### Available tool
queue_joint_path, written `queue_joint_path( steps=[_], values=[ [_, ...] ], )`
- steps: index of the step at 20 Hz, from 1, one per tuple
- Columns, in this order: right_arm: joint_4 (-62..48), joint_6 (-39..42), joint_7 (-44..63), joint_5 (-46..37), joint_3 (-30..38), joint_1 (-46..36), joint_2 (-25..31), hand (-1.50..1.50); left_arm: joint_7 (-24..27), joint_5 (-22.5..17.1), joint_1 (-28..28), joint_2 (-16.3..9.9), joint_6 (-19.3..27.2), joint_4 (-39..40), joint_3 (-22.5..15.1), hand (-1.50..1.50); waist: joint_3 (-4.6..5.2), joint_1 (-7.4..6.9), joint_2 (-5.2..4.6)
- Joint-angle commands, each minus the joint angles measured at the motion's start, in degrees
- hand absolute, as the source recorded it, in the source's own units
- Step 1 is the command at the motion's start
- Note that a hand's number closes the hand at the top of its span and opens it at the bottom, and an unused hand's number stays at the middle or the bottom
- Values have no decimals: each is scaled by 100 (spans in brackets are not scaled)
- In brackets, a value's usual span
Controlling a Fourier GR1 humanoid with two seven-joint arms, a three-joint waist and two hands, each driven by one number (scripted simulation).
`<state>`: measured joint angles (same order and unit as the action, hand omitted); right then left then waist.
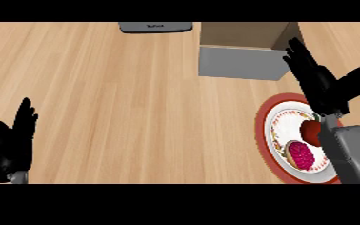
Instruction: Pick the bell pepper from the plate and place it in the cardboard box
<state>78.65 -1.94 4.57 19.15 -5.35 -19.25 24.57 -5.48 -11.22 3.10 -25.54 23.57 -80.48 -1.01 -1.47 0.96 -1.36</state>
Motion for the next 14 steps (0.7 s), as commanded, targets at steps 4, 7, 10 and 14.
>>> queue_joint_path(
  steps=[4,7,10,14],
  values=[
    [572,-894,-184,-499,1160,211,1156,-150,555,378,-546,-482,-716,-624,-442,0,158,699,330],
    [229,-1025,184,-1599,1075,749,2280,-150,832,383,-714,-545,-1197,-907,-760,0,229,1061,278],
    [620,-1428,-79,-1442,1813,1451,2357,-150,1085,379,-818,-525,-1604,-1039,-1041,0,163,738,248],
    [1517,-1480,-763,-1987,1793,2915,2373,-150,915,308,-957,-616,-1859,-1218,-1071,0,153,446,227]
  ],
)
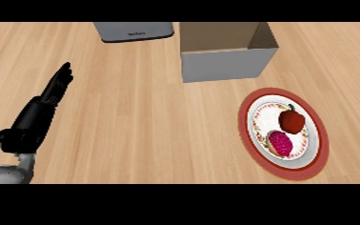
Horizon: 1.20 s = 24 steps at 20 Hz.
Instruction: Pick the bell pepper from the plate and place it in the cardboard box
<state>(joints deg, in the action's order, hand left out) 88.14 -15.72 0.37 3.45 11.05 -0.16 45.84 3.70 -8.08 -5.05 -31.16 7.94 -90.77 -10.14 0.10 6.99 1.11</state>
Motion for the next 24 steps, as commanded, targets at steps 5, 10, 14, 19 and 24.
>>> queue_joint_path(
  steps=[5,10,14,19,24],
  values=[
    [1251,84,-296,-952,297,1946,577,-150,206,9,-589,121,-574,146,-209,0,2,-394,-83],
    [1834,767,1243,-1509,-192,2229,1201,-150,257,251,-425,312,-441,73,-414,0,13,-597,-111],
    [2290,1561,2396,-1623,-603,1865,1729,-150,324,73,-780,212,-766,312,-210,0,14,-734,-146],
    [3056,2236,3976,-1827,-1277,1310,1838,-150,19,242,-944,457,-654,173,-341,0,4,-805,-138],
    [3048,2919,5404,-1691,-2131,204,1461,-150,88,144,-879,298,-1013,295,-158,0,-1,-898,-148]
  ],
)
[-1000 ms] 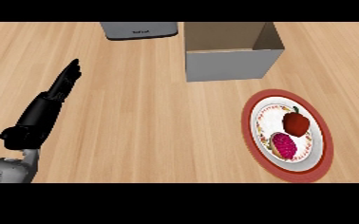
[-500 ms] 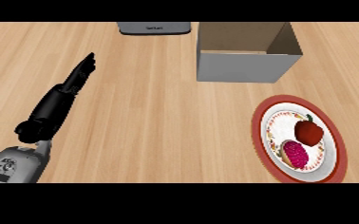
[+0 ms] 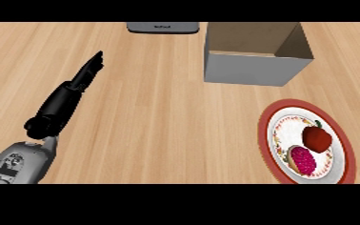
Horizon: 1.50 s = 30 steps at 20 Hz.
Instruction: Pick the bell pepper from the plate and place it in the cardboard box
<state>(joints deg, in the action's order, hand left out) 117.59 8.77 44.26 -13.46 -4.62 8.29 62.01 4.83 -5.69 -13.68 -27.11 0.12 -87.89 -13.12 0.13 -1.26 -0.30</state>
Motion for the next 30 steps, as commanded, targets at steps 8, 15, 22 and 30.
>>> queue_joint_path(
  steps=[8,15,22,30],
  values=[
    [-588,822,1838,-631,-1432,-1649,-1604,-150,-115,124,-30,177,-251,-85,335,0,-12,63,22],
    [-1388,869,1574,-1322,-1500,-1742,-1828,-150,-388,585,72,447,-40,-393,165,0,-14,83,28],
    [-1614,980,1107,-1652,-1160,-1400,-2017,-150,-583,197,149,321,-626,-495,714,0,-15,123,40],
    [-1925,1255,886,-2248,-919,-1304,-2387,-150,-46,751,130,717,-622,40,788,0,-13,149,34]
  ],
)
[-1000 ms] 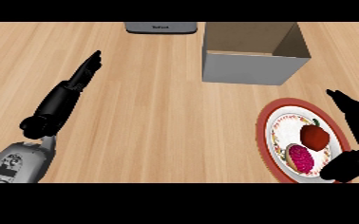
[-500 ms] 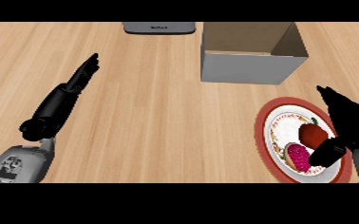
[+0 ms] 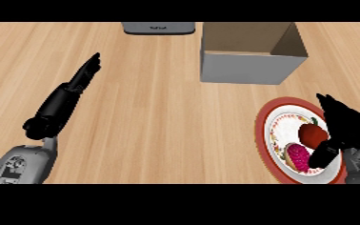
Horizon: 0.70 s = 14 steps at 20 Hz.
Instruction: Pick the bell pepper from the plate and place it in the cardboard box
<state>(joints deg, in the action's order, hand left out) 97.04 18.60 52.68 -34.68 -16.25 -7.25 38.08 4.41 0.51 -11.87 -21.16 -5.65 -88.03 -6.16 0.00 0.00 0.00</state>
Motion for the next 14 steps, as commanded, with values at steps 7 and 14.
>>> queue_joint_path(
  steps=[7,14],
  values=[
    [-809,52,-789,-658,356,-41,-620,-150,135,64,-48,56,-509,53,506,0,0,-14,-2],
    [-1341,-84,-1073,-1254,547,139,-871,-150,-85,317,267,365,-522,-379,431,0,-1,-23,1]
  ],
)
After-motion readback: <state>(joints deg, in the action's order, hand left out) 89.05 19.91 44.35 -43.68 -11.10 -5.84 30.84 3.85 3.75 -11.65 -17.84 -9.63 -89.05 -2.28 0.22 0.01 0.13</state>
